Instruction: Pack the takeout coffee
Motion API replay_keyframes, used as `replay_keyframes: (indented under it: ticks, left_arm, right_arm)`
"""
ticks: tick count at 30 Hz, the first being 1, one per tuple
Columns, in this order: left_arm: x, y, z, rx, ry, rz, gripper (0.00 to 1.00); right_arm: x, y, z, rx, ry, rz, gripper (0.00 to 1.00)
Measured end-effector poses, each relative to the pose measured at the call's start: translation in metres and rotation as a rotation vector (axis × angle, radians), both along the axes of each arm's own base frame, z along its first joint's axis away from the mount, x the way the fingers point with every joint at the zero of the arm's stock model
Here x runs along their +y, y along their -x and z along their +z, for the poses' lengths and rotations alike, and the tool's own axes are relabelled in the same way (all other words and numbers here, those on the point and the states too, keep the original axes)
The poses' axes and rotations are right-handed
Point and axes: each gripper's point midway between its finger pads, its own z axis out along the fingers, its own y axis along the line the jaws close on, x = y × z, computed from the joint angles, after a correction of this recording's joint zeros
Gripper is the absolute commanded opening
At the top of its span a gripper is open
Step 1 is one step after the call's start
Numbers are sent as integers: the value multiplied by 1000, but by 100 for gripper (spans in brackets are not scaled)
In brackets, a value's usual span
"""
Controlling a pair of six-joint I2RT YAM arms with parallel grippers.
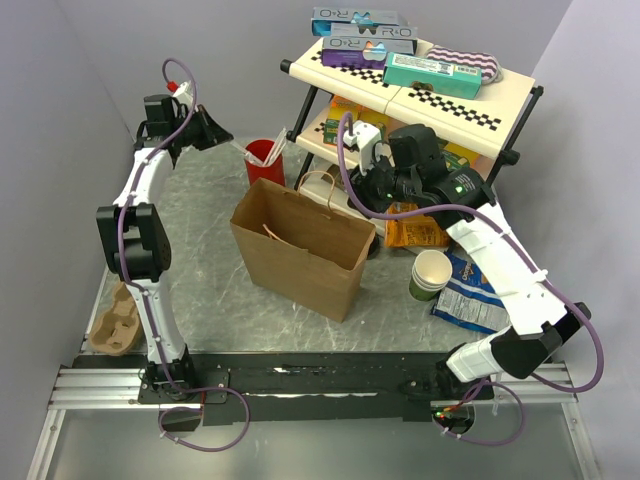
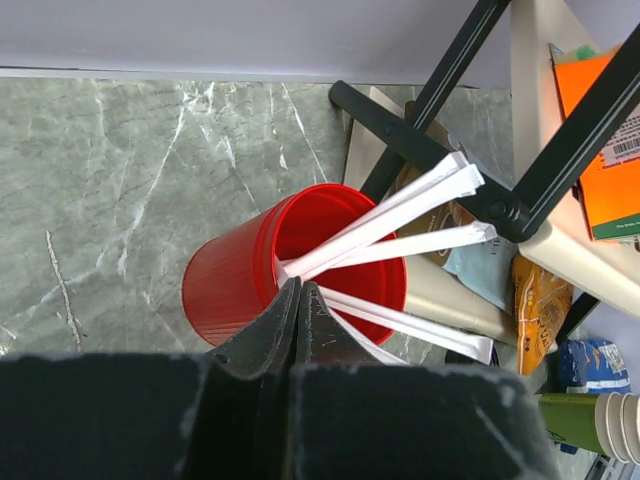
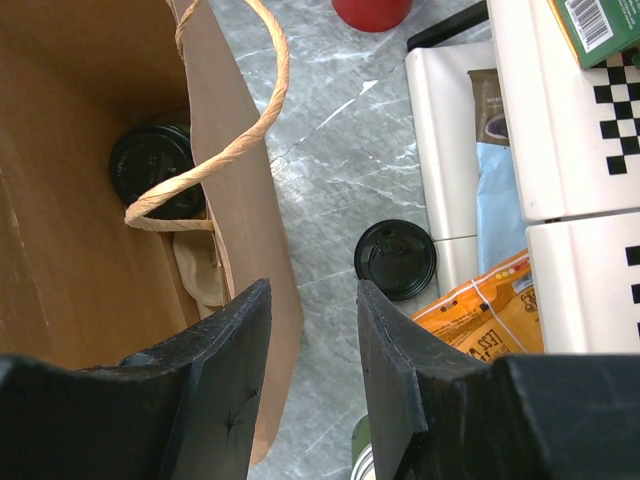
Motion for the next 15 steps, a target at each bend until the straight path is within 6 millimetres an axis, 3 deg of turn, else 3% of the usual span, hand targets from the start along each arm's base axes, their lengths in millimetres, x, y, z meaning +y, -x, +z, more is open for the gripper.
replay_keyframes:
  ticks: [8, 11, 15]
  left_arm:
    - [-1, 4, 8, -9, 5, -7, 1]
    - [-6, 10, 32, -47, 25, -25, 1]
    - [-10, 28, 85, -145, 34, -42, 1]
  right_arm:
    - [0, 0, -2, 1, 1, 0, 47]
    - [0, -1, -7, 9, 7, -1, 47]
    - [-2, -1, -13, 17, 22, -7, 47]
